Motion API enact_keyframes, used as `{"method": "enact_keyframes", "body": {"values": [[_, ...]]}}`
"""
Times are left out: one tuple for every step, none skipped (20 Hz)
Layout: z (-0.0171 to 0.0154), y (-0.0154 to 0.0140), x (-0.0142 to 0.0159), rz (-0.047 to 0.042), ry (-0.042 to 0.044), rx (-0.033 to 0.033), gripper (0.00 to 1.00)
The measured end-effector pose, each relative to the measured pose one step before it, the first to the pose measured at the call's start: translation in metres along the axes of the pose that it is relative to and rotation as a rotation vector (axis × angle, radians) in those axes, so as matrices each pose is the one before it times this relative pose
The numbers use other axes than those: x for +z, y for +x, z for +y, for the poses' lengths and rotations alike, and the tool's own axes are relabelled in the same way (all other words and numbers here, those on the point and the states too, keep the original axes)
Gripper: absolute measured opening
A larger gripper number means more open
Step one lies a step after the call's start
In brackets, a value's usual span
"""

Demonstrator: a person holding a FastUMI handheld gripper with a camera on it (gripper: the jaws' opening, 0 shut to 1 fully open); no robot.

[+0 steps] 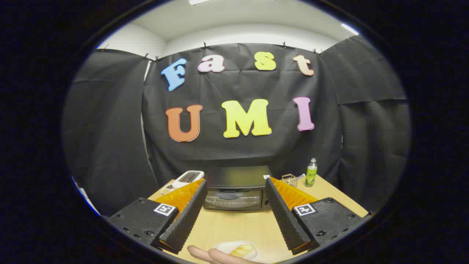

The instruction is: Open the toaster oven, put the food inside, and close the toaster oven door.

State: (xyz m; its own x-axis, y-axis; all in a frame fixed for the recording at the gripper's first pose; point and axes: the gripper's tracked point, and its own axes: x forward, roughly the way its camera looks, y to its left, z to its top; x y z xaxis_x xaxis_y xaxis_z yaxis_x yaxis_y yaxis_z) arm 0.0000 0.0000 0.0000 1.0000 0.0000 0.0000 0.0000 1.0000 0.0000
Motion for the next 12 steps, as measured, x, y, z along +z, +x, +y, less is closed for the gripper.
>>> {"method": "enact_keyframes", "body": {"values": [[-0.00443,-0.00027,-0.00165,0.00591,-0.00128,-0.00698,1.0],[-0.00329,-0.00157,0.00107,-0.00337,0.00575,-0.00172,1.0],[-0.00275,0.00026,0.00288,-0.00725,0.00909,-0.00425,1.0],[-0.00335,0.0007,0.00138,-0.00395,0.00958,-0.00675,1.0],[-0.00059,0.00075,-0.00025,-0.00145,0.0067,0.00107,1.0],[0.00211,0.00109,0.00042,-0.00312,0.00478,0.00817,1.0],[0.00003,0.00263,-0.00078,-0.00279,0.00076,0.00163,1.0],[-0.00111,0.00292,-0.00145,0.00247,-0.00275,-0.00481,1.0],[0.00045,0.0018,-0.00276,0.00505,-0.00365,-0.00048,1.0],[0.00262,0.00153,-0.00127,0.00319,-0.0039,0.00729,1.0],[0.00168,0.00178,-0.00226,0.00098,-0.00178,0.00687,1.0],[-0.00138,0.0016,-0.00094,-0.00115,0.00262,-0.00057,1.0]]}}
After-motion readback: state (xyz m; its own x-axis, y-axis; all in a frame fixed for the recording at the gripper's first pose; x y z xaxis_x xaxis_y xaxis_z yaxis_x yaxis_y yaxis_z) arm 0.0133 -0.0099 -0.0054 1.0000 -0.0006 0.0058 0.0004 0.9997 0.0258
